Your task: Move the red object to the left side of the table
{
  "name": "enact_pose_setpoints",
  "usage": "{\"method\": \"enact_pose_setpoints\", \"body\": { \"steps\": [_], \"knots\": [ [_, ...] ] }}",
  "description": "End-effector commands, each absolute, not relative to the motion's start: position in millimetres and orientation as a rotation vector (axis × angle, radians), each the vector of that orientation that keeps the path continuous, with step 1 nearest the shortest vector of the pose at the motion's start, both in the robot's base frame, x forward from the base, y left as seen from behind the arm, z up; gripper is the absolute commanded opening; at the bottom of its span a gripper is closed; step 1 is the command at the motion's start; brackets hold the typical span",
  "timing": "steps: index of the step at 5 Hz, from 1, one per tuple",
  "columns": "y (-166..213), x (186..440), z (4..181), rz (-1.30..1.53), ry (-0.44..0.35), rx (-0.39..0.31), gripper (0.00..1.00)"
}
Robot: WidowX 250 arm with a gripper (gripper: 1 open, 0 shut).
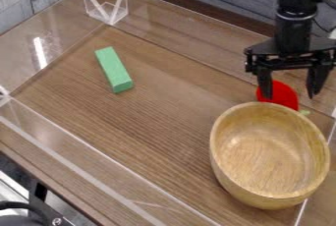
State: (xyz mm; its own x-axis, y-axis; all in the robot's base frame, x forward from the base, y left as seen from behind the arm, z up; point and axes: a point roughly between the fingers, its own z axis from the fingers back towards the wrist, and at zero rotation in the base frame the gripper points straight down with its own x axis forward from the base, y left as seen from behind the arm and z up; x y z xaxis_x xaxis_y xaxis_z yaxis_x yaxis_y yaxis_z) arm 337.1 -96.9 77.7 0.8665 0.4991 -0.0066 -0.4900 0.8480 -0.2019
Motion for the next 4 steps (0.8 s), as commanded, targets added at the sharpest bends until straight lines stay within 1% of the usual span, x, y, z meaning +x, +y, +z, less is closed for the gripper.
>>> {"method": "enact_pose_setpoints", "body": {
  "steps": [1, 2, 4],
  "knots": [
    [-89, 345, 89.6, 0.492, -0.104, -0.23, 1.0],
    [-90, 342, 91.9, 0.511, -0.128, -0.228, 1.0],
    [-104, 333, 104.0, 0.509, -0.172, -0.237, 1.0]
  ]
}}
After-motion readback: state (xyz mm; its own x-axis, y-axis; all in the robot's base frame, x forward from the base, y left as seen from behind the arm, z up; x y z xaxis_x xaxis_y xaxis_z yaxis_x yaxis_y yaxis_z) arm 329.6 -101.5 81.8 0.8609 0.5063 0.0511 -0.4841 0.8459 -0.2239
